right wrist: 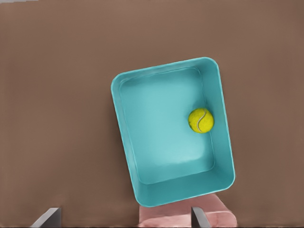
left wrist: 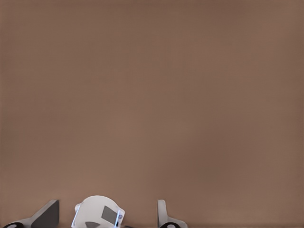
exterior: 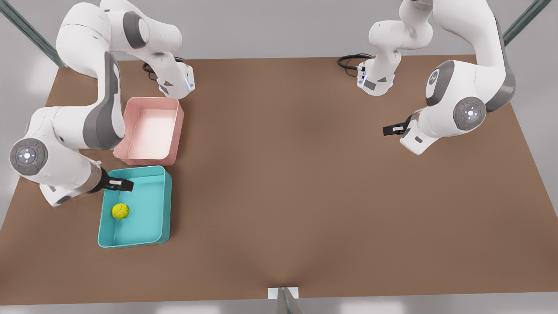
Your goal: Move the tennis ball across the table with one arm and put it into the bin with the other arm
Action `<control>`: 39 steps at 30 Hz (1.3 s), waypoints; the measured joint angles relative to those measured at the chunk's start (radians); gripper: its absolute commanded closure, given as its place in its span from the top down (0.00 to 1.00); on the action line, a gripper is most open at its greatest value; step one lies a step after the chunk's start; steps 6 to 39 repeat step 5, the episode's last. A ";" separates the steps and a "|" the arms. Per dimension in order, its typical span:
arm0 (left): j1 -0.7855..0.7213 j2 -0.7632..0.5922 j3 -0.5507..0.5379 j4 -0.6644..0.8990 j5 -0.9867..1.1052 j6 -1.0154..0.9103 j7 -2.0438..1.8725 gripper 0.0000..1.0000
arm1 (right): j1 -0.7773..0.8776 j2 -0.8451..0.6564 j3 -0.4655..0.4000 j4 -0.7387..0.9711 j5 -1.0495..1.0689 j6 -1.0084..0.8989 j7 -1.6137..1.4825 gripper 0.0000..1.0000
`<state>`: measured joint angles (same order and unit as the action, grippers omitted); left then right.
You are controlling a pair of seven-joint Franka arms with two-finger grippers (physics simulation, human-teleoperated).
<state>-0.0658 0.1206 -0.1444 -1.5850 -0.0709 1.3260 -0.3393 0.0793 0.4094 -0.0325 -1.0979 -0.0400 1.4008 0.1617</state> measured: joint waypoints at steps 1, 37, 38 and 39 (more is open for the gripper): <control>0.000 0.000 0.000 0.000 0.000 0.000 0.000 1.00 | -0.011 -0.081 0.002 -0.050 0.003 -0.035 -0.004 1.00; 0.000 0.000 0.001 0.000 0.000 -0.001 -0.001 1.00 | -0.061 -0.238 0.004 -0.198 0.011 -0.101 -0.022 1.00; 0.000 0.000 0.001 0.000 0.000 -0.001 -0.001 1.00 | -0.061 -0.238 0.004 -0.198 0.011 -0.101 -0.022 1.00; 0.000 0.000 0.001 0.000 0.000 -0.001 -0.001 1.00 | -0.061 -0.238 0.004 -0.198 0.011 -0.101 -0.022 1.00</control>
